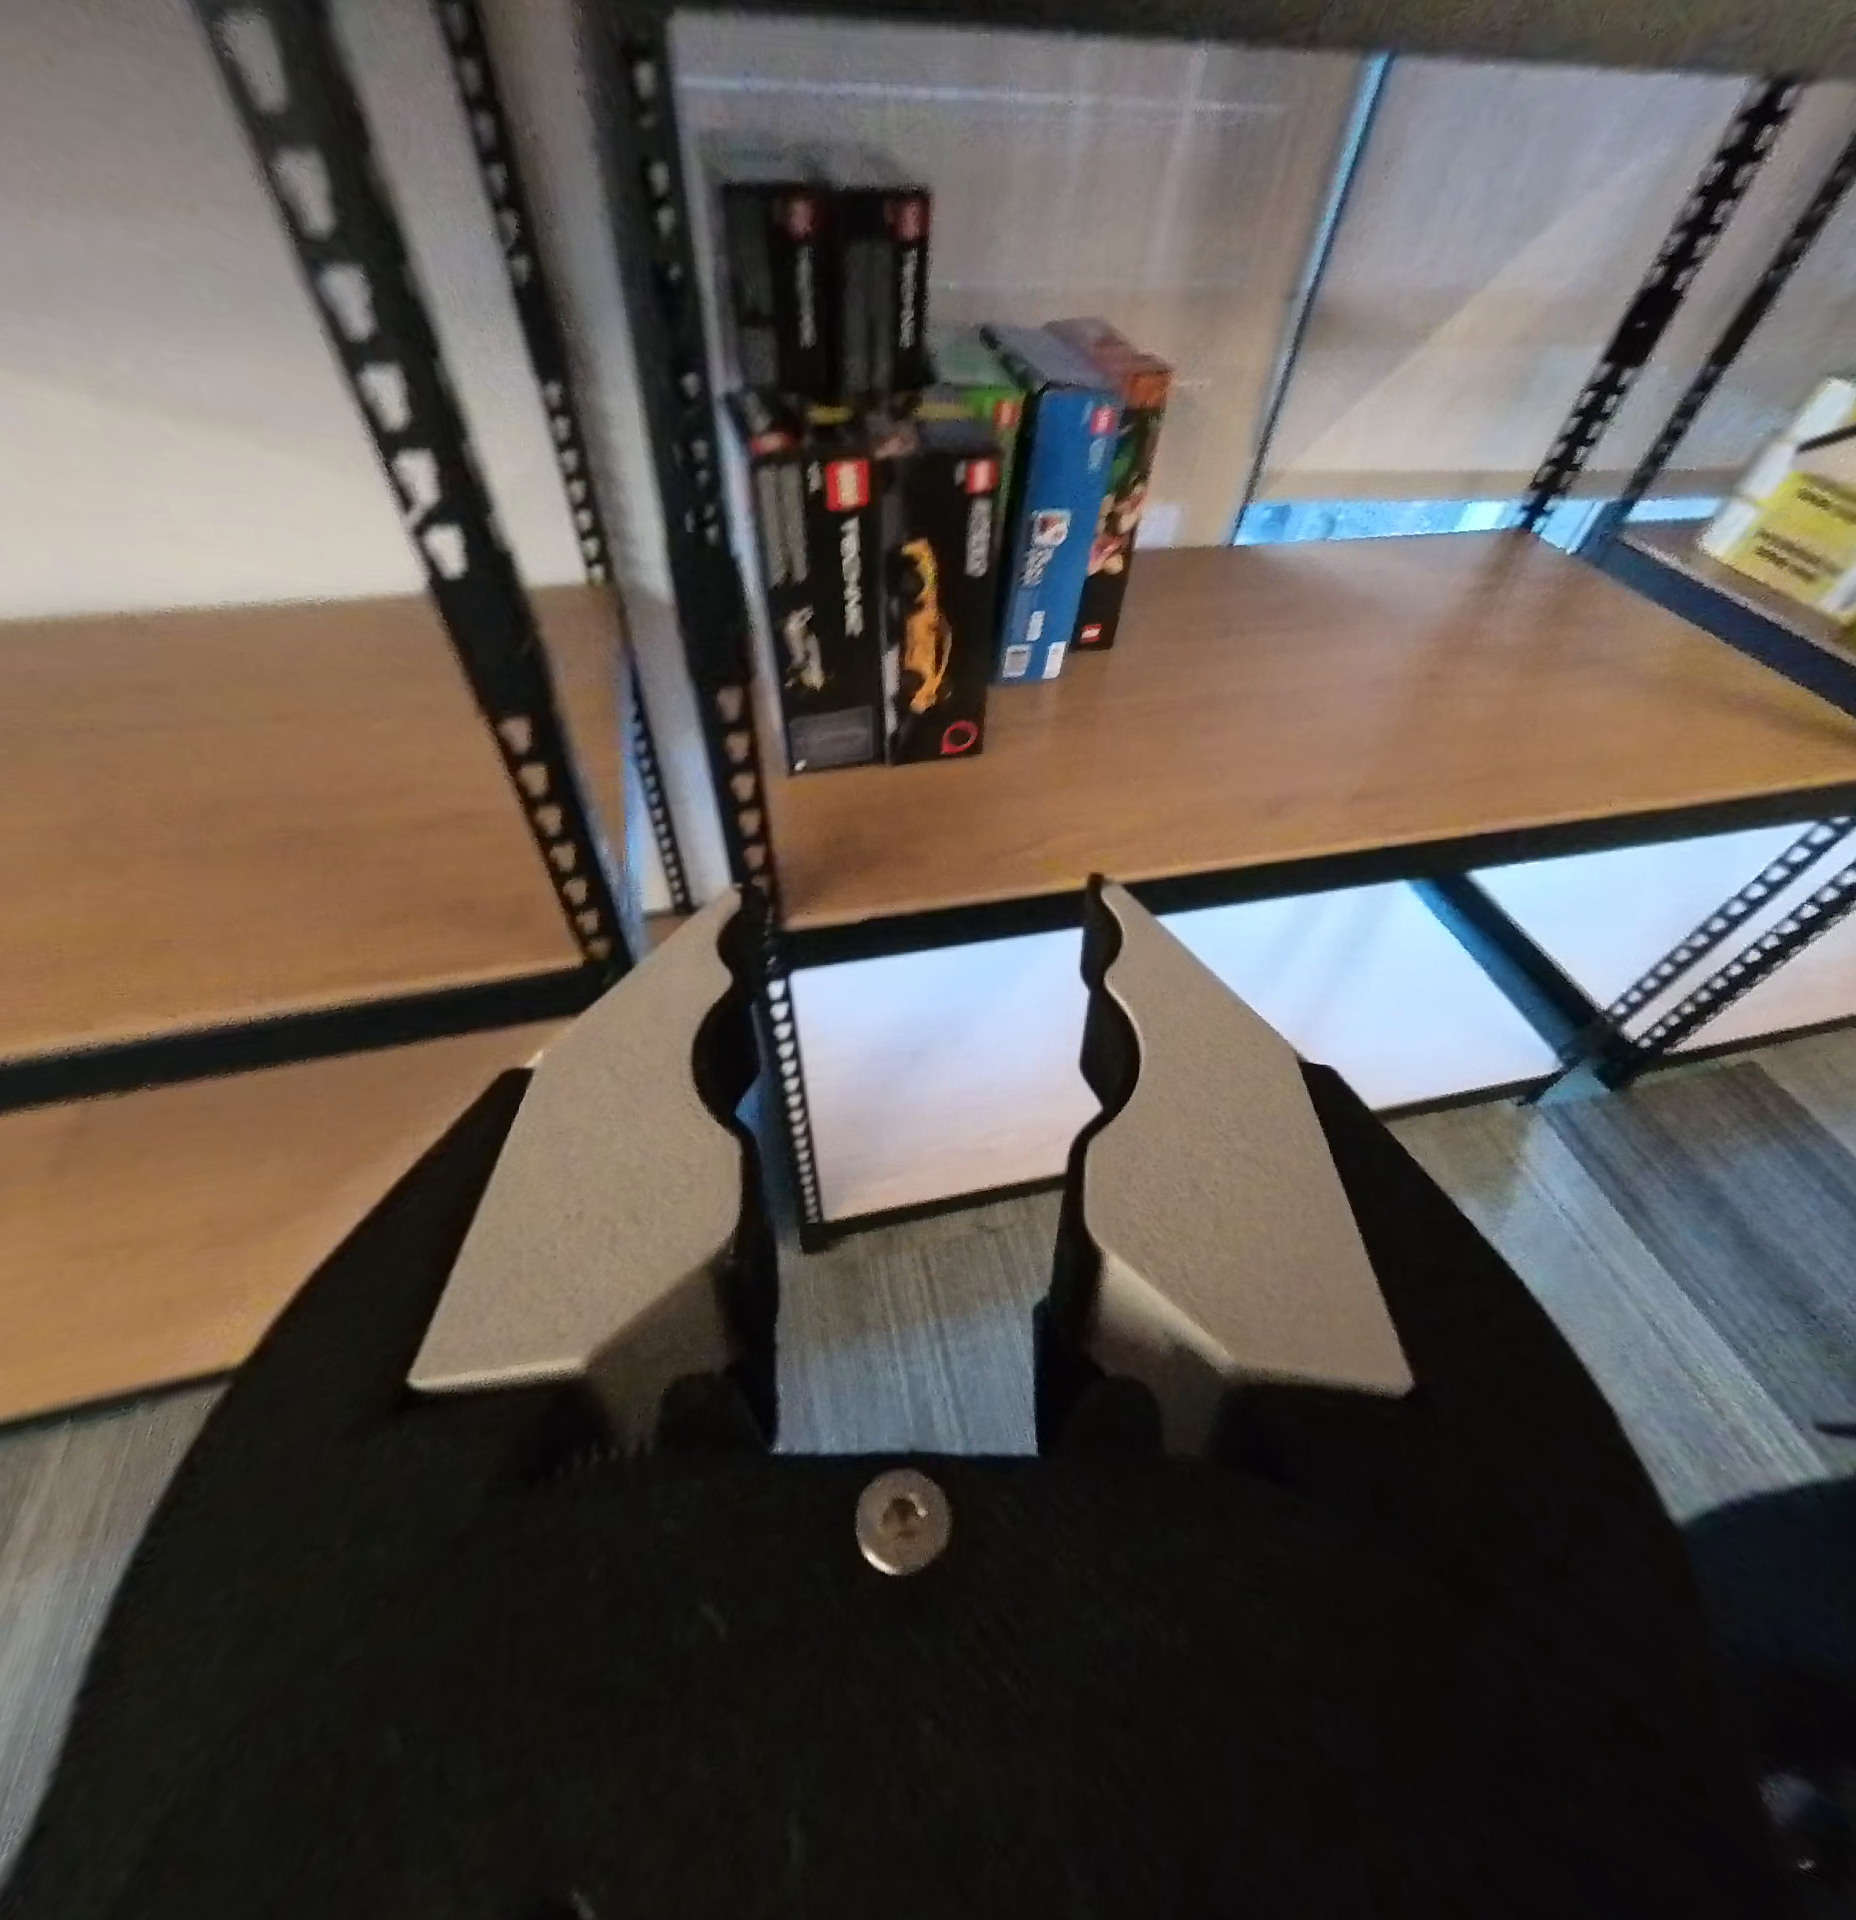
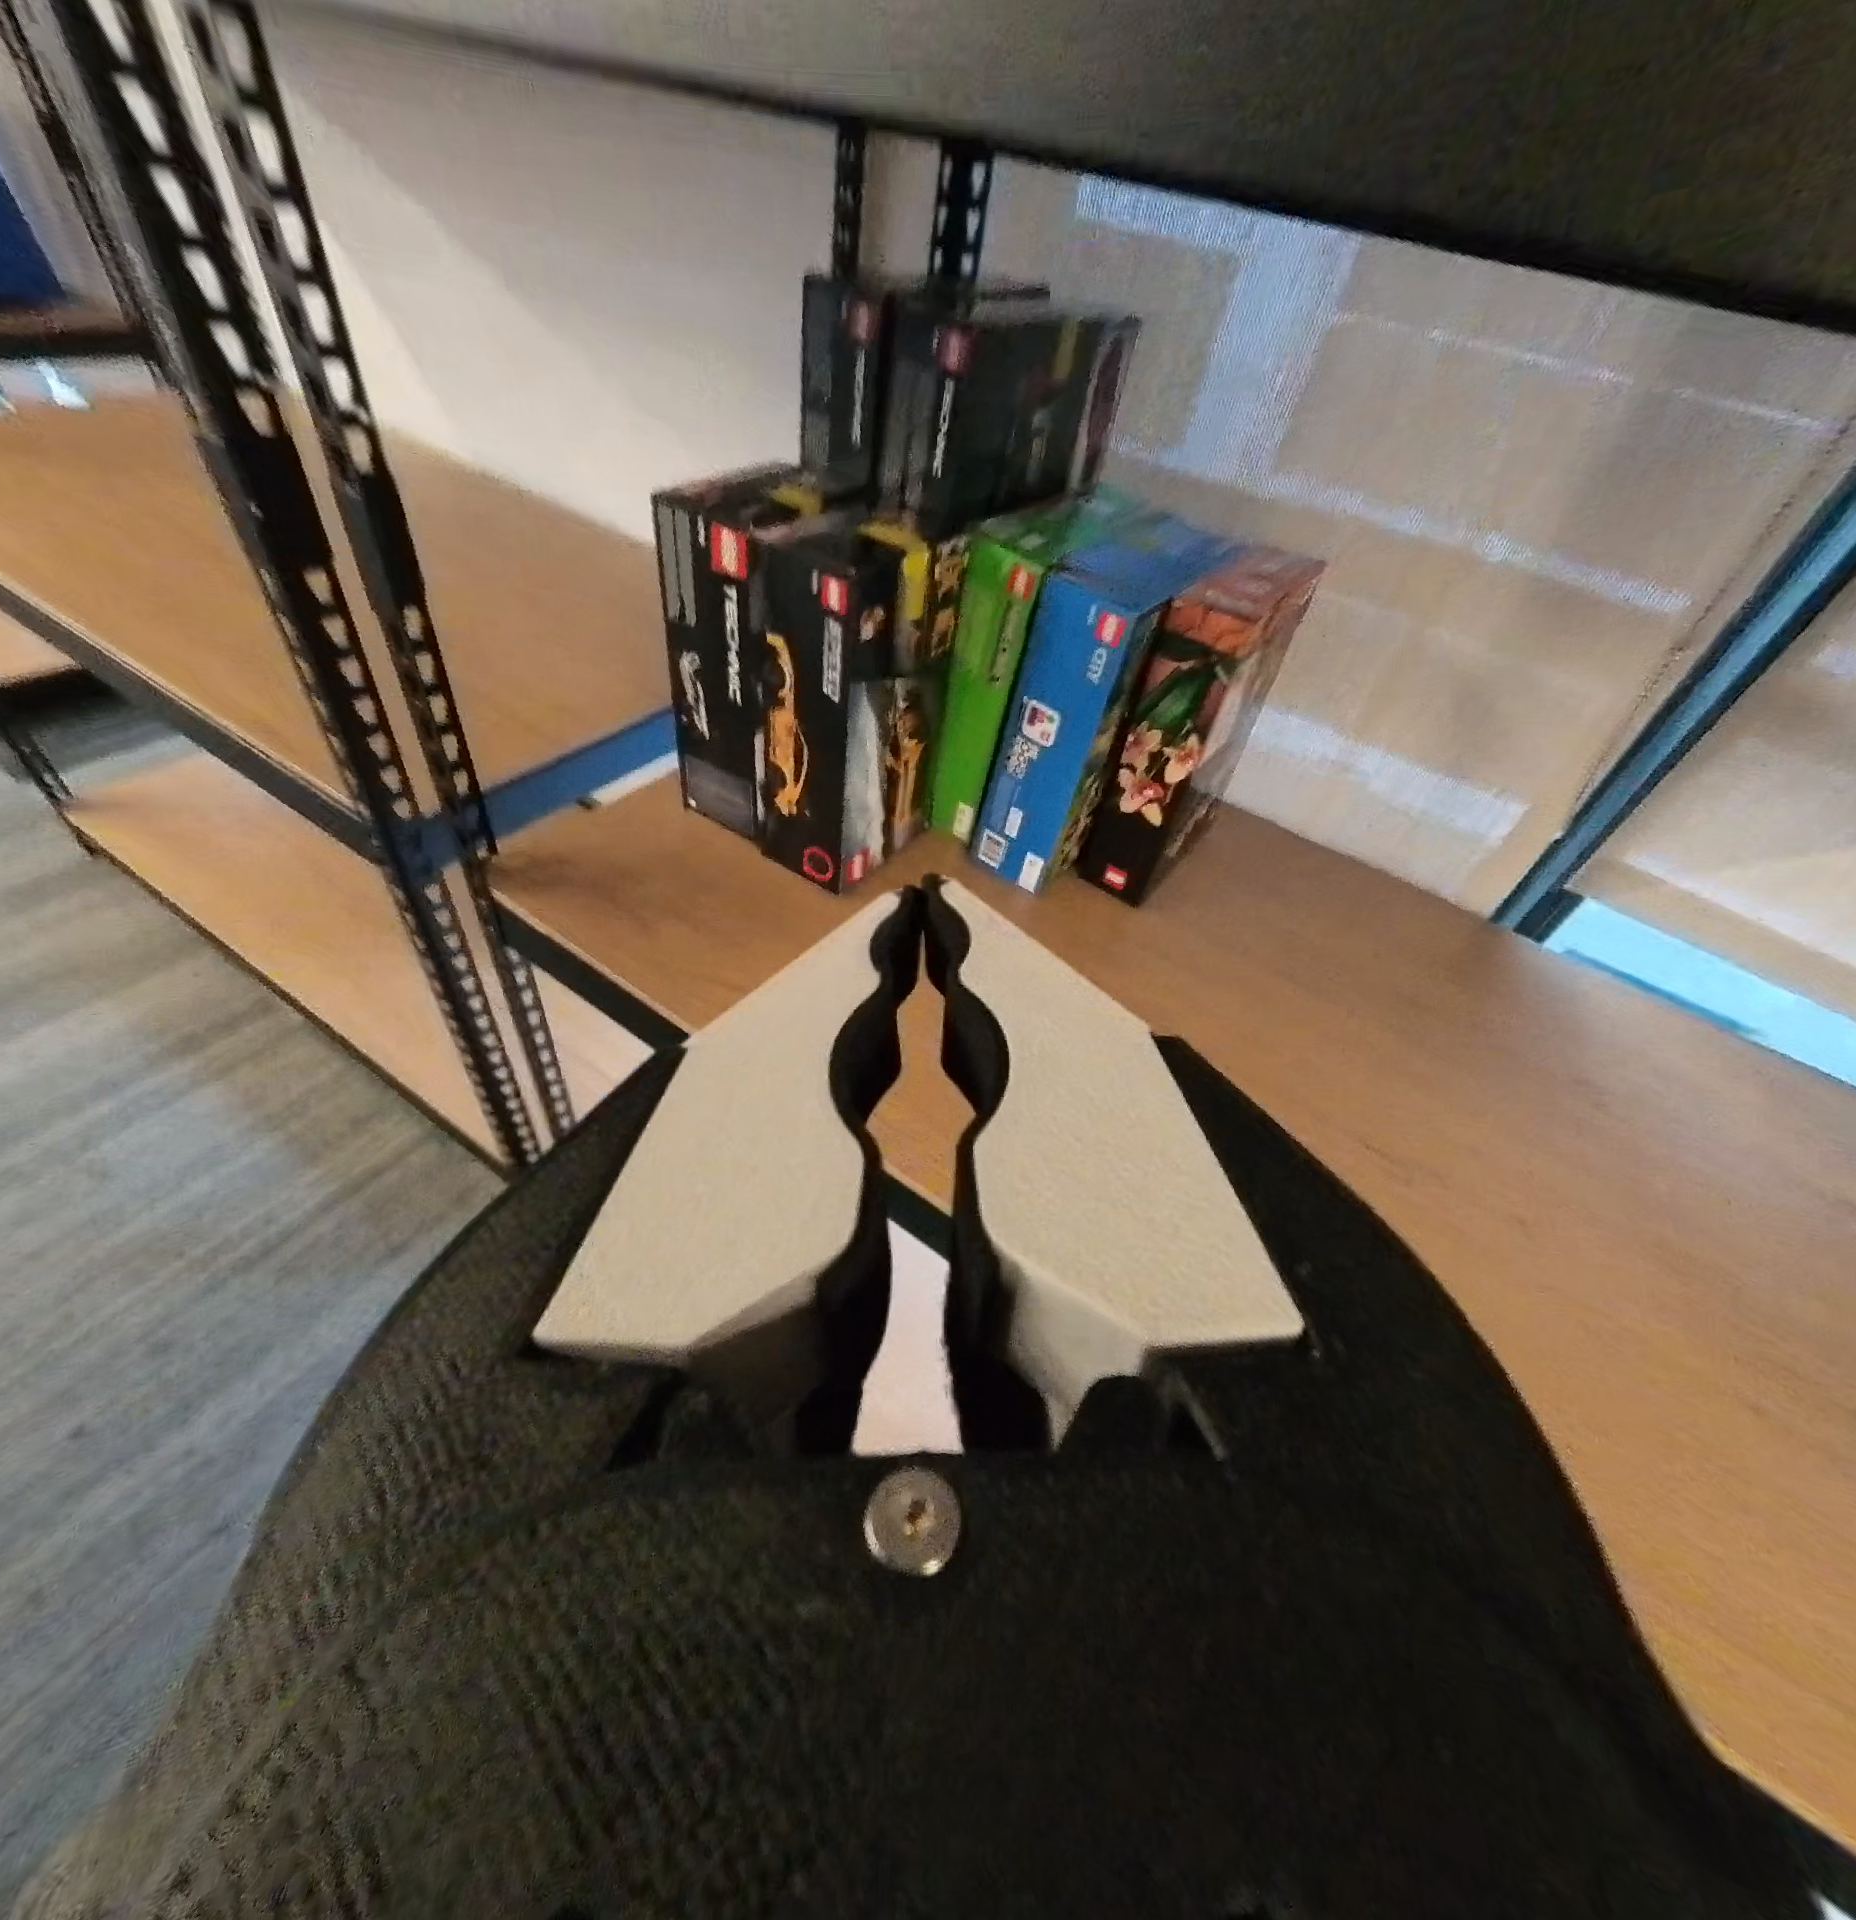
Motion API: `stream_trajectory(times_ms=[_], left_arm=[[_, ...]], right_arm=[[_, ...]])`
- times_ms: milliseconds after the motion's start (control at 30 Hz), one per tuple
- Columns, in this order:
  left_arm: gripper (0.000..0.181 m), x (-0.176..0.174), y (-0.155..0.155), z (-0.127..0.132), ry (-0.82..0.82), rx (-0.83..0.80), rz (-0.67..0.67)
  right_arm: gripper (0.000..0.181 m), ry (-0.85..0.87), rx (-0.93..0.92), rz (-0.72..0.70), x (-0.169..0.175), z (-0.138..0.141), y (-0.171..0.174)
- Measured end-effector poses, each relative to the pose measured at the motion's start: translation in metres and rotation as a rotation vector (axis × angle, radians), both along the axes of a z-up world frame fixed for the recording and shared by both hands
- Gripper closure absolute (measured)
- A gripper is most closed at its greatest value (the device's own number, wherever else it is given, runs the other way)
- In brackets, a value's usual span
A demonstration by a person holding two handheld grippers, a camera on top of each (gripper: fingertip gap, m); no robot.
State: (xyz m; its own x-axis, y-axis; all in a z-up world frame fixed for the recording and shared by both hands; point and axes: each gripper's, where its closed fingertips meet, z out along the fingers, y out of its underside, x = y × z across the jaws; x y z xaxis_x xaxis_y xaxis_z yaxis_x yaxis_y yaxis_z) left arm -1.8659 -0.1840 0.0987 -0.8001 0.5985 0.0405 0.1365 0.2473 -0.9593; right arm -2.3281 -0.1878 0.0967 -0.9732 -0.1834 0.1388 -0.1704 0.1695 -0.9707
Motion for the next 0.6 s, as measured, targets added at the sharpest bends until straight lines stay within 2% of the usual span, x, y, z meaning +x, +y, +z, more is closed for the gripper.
stream_trajectory(times_ms=[167, 333, 367, 433, 467, 533, 600], left_arm=[[0.122, -0.092, -0.005, 0.060, 0.062, -0.066, -0.083], [0.114, -0.183, 0.003, 0.103, 0.148, -0.130, -0.091], [0.114, -0.198, 0.006, 0.110, 0.163, -0.141, -0.099], [0.111, -0.225, 0.013, 0.120, 0.182, -0.143, -0.107], [0.108, -0.237, 0.016, 0.124, 0.200, -0.141, -0.114], [0.104, -0.257, 0.024, 0.133, 0.237, -0.128, -0.124], [0.102, -0.272, 0.033, 0.140, 0.257, -0.125, -0.140]], right_arm=[[0.181, -0.039, 0.033, 0.011, -0.066, 0.026, 0.085], [0.181, -0.013, 0.068, -0.059, -0.157, 0.054, 0.188], [0.177, -0.020, 0.074, -0.053, -0.171, 0.060, 0.205], [0.144, -0.080, 0.090, -0.053, -0.195, 0.070, 0.230], [0.138, -0.109, 0.106, -0.034, -0.201, 0.071, 0.239], [0.135, -0.141, 0.140, -0.029, -0.215, 0.070, 0.254], [0.149, -0.146, 0.168, -0.033, -0.224, 0.067, 0.264]])
